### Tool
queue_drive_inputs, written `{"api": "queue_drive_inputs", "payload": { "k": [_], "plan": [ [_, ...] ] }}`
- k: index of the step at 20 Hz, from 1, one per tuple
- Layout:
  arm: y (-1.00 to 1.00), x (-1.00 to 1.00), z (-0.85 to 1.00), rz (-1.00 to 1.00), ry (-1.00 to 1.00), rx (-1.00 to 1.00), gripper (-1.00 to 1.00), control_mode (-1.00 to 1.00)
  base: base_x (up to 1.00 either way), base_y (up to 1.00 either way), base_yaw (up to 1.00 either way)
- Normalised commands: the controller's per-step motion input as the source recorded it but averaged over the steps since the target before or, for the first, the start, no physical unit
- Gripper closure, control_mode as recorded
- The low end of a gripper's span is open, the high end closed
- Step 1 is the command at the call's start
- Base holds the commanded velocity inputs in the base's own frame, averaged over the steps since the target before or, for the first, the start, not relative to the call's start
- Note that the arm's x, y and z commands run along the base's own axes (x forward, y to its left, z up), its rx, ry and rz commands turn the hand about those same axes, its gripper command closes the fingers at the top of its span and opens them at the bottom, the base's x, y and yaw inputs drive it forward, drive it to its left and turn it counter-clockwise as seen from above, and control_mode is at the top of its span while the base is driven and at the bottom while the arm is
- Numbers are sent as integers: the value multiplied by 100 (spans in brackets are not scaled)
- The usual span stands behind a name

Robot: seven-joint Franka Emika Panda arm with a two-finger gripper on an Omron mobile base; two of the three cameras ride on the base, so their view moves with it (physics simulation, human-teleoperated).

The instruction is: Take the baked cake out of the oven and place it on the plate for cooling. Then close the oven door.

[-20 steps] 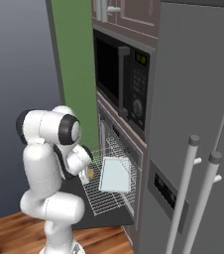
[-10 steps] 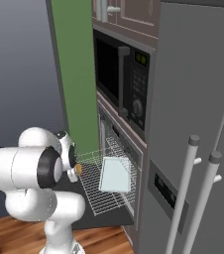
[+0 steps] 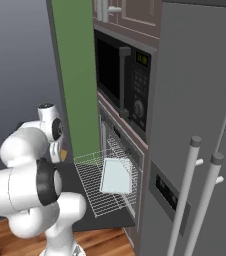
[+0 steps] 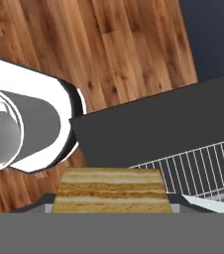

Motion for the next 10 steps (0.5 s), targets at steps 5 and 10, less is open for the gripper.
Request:
{"api": "queue_drive_inputs", "payload": {
  "k": [5,10],
  "plan": [
    [-5,-44,71,-45,4,0,100,-100,0,0,0],
    [-23,-50,18,-65,0,0,100,-100,0,0,0]
  ]
}}
